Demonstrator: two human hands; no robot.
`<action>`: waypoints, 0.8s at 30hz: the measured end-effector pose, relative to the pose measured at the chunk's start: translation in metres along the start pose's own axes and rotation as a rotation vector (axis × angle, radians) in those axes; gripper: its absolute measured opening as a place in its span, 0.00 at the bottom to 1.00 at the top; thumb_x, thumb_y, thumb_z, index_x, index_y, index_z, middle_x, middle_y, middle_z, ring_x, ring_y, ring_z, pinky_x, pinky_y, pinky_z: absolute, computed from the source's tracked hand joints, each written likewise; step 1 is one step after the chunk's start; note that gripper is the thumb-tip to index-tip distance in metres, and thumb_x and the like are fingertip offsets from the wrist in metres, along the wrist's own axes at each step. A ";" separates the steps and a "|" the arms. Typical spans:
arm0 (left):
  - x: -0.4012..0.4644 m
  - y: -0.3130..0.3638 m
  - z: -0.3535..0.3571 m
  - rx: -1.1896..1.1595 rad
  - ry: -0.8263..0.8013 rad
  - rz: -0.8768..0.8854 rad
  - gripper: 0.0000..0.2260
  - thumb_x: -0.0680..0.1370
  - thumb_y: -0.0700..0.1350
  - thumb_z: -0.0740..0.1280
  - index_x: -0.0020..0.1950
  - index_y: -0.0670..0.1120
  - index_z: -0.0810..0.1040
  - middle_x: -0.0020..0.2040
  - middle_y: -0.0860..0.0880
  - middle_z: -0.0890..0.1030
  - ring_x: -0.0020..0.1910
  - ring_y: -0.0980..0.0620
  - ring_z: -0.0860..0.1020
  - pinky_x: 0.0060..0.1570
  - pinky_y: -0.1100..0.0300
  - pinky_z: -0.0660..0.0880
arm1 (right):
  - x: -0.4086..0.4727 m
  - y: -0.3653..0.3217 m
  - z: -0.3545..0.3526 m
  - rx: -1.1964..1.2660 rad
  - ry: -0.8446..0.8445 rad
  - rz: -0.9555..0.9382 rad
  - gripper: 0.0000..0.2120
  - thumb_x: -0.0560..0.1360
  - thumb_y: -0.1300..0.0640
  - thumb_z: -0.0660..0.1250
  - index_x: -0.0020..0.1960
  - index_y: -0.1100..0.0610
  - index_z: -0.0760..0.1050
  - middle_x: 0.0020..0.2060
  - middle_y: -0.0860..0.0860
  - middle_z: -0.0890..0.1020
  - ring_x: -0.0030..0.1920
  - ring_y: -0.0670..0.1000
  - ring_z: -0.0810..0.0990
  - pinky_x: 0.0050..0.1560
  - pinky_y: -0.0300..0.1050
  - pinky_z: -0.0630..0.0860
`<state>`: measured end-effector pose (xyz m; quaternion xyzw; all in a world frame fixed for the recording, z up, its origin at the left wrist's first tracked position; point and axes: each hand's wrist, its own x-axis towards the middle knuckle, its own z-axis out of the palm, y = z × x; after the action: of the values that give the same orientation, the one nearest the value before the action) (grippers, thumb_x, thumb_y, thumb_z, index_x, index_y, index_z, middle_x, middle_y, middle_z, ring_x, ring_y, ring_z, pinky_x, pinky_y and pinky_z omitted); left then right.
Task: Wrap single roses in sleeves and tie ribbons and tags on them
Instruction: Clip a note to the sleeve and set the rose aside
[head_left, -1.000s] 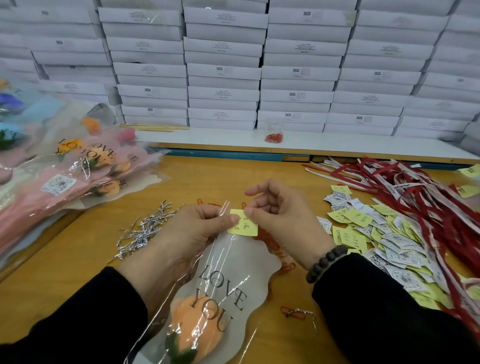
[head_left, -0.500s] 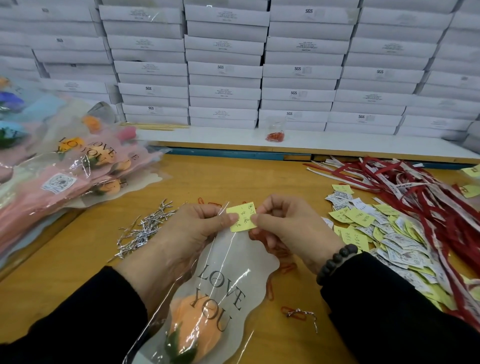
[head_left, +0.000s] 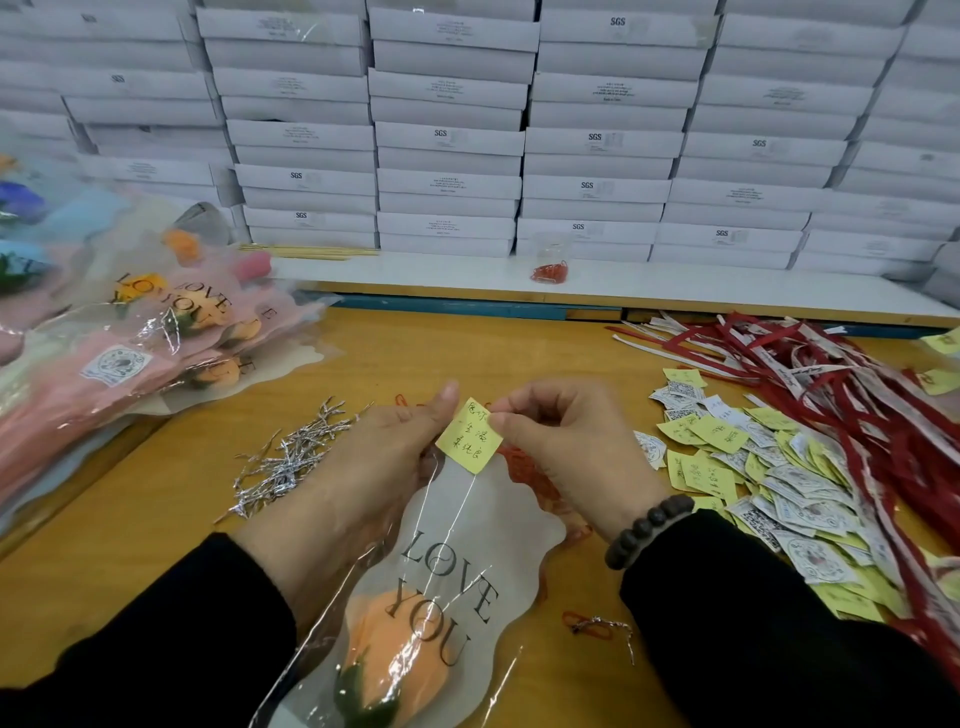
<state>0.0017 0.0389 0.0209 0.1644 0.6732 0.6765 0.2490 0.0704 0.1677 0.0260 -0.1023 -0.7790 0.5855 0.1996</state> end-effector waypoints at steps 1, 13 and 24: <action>0.000 -0.001 -0.001 -0.020 -0.030 -0.006 0.19 0.72 0.51 0.65 0.45 0.34 0.81 0.43 0.33 0.79 0.39 0.44 0.75 0.39 0.57 0.73 | 0.000 0.000 0.001 -0.011 0.013 -0.007 0.07 0.73 0.63 0.69 0.37 0.55 0.79 0.32 0.53 0.81 0.29 0.48 0.78 0.29 0.37 0.76; 0.001 -0.002 -0.002 -0.121 -0.078 -0.029 0.09 0.74 0.40 0.65 0.44 0.34 0.81 0.34 0.41 0.82 0.27 0.52 0.79 0.28 0.64 0.77 | 0.001 0.004 -0.004 -0.021 -0.093 0.146 0.06 0.74 0.56 0.68 0.42 0.58 0.80 0.25 0.49 0.75 0.22 0.40 0.71 0.20 0.33 0.65; 0.003 -0.003 -0.002 -0.085 -0.030 0.038 0.08 0.73 0.42 0.67 0.38 0.38 0.81 0.34 0.43 0.82 0.30 0.53 0.78 0.34 0.63 0.77 | 0.002 0.005 -0.004 0.058 -0.071 0.113 0.03 0.73 0.62 0.69 0.41 0.61 0.79 0.26 0.50 0.76 0.23 0.39 0.71 0.22 0.29 0.66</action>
<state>-0.0012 0.0389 0.0174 0.1768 0.6369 0.7065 0.2529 0.0702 0.1739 0.0222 -0.1191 -0.7614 0.6213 0.1413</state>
